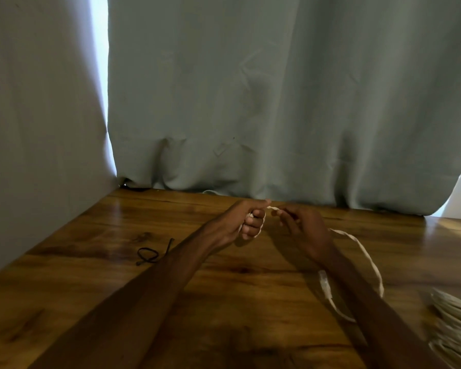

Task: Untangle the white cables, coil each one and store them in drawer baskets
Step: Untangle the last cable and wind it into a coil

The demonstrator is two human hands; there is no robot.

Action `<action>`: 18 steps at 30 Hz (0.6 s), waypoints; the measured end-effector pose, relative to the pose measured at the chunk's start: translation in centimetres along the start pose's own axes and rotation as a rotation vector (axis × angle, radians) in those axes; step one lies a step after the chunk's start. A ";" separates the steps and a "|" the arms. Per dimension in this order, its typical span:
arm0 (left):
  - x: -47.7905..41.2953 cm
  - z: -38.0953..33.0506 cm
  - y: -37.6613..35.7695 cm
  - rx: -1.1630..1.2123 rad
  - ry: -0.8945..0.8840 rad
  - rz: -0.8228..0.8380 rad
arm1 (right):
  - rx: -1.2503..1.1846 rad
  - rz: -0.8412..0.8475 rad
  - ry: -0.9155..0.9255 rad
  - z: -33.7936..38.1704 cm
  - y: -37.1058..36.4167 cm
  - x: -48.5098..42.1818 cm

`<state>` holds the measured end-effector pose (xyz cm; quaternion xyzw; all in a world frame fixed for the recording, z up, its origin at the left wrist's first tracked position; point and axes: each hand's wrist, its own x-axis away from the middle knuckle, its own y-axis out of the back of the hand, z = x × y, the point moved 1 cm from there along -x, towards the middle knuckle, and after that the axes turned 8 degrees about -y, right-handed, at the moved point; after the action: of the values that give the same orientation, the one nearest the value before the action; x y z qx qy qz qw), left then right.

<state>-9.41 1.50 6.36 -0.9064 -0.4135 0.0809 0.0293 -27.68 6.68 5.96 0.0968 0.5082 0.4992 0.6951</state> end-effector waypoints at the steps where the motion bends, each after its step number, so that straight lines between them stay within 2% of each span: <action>1: 0.0 0.1 0.0 0.013 0.019 0.041 | 0.003 -0.039 0.019 0.1 0.4 0.0; 3: 0.0 0.1 -0.2 0.072 0.056 0.160 | 0.029 -0.116 0.051 0.1 0.8 -0.1; 6: 0.0 -0.2 -0.8 0.145 0.073 0.300 | 0.025 -0.145 0.033 -0.3 0.5 -0.2; 10: 0.1 -0.4 -1.6 0.320 0.009 0.362 | -0.044 -0.028 0.044 0.3 -0.3 0.3; 14: 0.2 0.1 -1.5 0.426 -0.028 0.327 | 0.060 0.198 0.029 0.6 -1.7 0.9; 18: 0.0 0.2 -1.5 0.469 -0.112 0.174 | 0.015 0.359 -0.088 0.6 -2.9 1.2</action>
<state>-10.52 2.51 6.36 -0.9012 -0.3047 0.2270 0.2085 -25.46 6.44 3.67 0.2128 0.4554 0.6067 0.6158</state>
